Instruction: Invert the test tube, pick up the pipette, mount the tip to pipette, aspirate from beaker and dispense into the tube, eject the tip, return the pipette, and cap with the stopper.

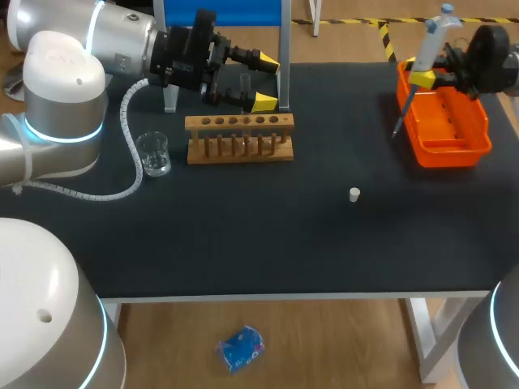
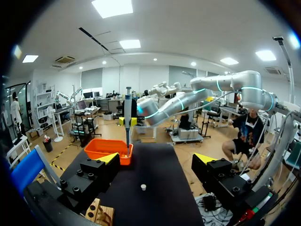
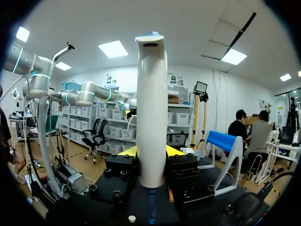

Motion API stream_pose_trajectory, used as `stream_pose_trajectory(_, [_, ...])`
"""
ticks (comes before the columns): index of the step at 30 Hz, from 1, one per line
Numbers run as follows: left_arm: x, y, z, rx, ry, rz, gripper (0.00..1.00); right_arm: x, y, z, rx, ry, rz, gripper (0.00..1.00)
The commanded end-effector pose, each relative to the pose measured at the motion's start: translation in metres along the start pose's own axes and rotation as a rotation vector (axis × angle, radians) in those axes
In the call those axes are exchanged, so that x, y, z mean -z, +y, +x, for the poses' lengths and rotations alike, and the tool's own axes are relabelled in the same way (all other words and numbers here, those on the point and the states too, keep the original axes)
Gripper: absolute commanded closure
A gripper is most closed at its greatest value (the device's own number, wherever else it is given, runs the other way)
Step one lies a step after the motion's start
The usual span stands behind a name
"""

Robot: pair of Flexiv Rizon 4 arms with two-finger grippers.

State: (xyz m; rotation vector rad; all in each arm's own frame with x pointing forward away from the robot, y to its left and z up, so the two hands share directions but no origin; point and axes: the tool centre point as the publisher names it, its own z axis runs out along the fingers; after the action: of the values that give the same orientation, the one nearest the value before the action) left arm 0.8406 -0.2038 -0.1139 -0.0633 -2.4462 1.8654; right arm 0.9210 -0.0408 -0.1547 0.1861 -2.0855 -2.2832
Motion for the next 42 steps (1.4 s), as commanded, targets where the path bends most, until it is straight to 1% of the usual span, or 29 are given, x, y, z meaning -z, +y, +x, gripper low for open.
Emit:
stream_pose_trajectory(1, [0.001,-0.001,0.000,0.001,0.003,-0.003,0.00,0.032,0.001,-0.005,-0.001,0.006,-0.008,1.00])
stream_pose_trajectory(8, [0.001,-0.001,0.000,0.001,0.003,-0.003,0.00,0.070,0.004,-0.020,-0.017,0.002,0.021,1.00])
stream_pose_trajectory(14, [0.001,-0.001,0.000,0.001,0.003,-0.003,0.00,0.089,0.003,-0.034,-0.020,-0.004,0.031,1.00])
stream_pose_trajectory(24, [0.001,-0.001,0.000,0.001,0.003,-0.003,0.00,0.110,-0.018,-0.057,-0.043,0.003,0.009,1.00])
stream_pose_trajectory(30, [0.001,-0.001,0.000,0.001,0.003,-0.003,0.00,0.121,-0.026,-0.069,-0.053,0.015,0.023,1.00])
stream_pose_trajectory(34, [0.001,-0.001,0.000,0.001,0.003,-0.003,0.00,0.125,-0.030,-0.072,-0.060,0.032,0.038,1.00])
stream_pose_trajectory(42, [0.001,-0.001,0.000,0.001,0.003,-0.003,0.00,0.124,-0.034,-0.070,-0.065,0.048,0.051,1.00])
